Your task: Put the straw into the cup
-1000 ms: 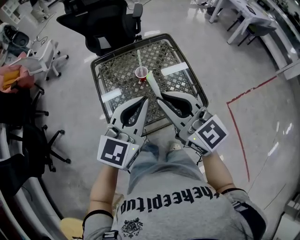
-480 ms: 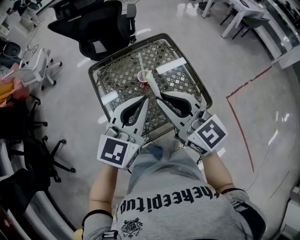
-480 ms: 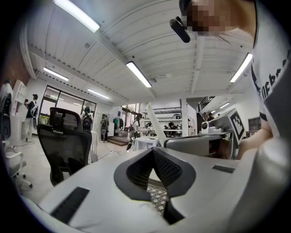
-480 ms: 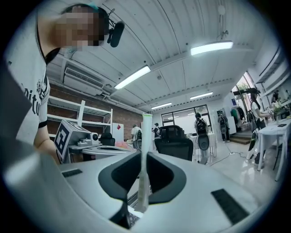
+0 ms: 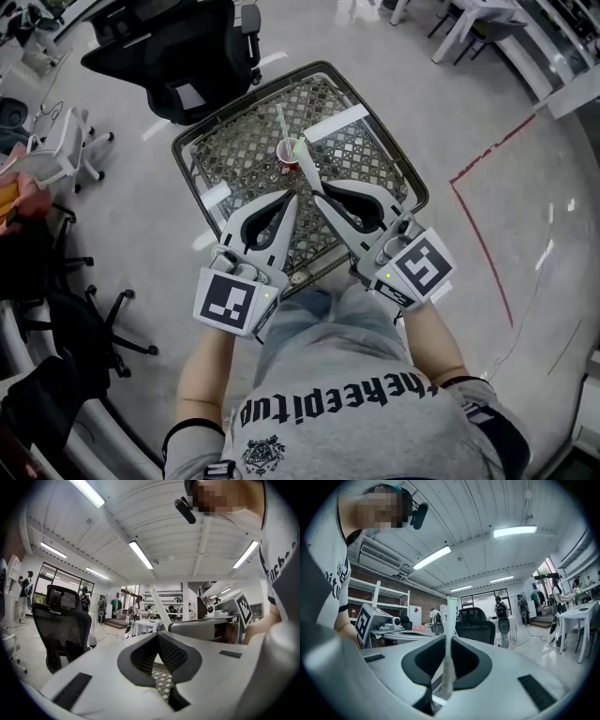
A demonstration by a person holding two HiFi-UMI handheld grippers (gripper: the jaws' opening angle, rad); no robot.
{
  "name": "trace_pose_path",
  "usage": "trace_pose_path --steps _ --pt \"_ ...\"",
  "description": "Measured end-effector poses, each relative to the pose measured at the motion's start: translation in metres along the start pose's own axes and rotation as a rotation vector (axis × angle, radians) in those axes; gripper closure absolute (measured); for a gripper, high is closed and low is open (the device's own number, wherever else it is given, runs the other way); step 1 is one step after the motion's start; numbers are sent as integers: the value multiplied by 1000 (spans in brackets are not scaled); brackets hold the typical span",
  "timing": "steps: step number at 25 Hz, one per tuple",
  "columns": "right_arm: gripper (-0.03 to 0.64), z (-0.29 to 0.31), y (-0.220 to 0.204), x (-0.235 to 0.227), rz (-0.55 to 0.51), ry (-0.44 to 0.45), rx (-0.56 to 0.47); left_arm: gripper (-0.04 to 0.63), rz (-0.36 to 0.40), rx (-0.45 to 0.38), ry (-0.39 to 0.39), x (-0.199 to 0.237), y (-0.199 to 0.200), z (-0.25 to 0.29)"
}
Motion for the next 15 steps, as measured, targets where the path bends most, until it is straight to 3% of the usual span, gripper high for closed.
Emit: trace_pose_path --steps 10,15 --pt "561 6 -2 -2 21 -21 17 572 -18 39 -33 5 -6 2" --pt "561 15 -4 -13 25 -7 18 572 -22 24 -14 12 -8 9"
Point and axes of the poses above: the fingertips, and each gripper's own axes: z forward along the fingers, x to its left, y out of its top, the point moved 5 cm from there along -z, backward along the fingers, and after that the axes turned 13 degrees about x, right-handed, at the moved point
